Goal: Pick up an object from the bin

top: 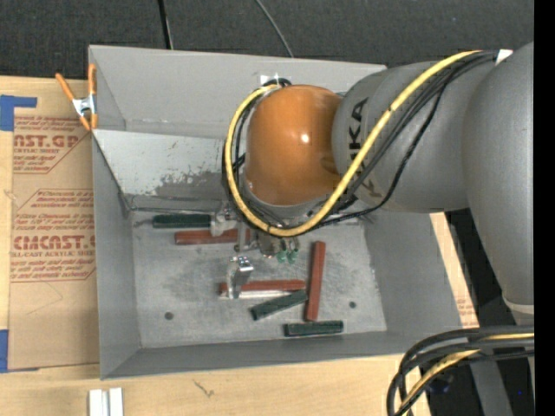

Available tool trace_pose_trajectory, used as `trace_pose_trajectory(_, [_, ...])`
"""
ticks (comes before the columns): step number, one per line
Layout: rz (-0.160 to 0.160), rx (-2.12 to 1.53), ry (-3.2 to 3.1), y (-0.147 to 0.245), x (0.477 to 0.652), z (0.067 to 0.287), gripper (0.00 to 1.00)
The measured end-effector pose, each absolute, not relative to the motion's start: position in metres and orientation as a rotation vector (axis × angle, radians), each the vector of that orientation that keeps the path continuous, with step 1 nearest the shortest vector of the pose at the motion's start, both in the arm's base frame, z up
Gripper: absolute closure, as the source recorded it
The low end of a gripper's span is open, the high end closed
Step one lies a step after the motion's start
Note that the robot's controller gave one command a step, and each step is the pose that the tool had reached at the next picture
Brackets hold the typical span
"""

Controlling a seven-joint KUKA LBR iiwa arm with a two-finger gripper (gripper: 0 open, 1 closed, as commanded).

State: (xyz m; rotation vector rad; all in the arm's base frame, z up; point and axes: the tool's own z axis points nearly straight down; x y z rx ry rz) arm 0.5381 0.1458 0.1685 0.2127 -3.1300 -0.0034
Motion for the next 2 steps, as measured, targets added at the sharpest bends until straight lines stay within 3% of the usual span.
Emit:
trace_pose_trajectory(1, [0.000, 0.371, -3.128, 0.129, 0.522, 0.124, 0.00])
trace_pose_trajectory(2, [-0.004, 0.850, -3.042, 0.077, 0.543, 0.076, 1.00])
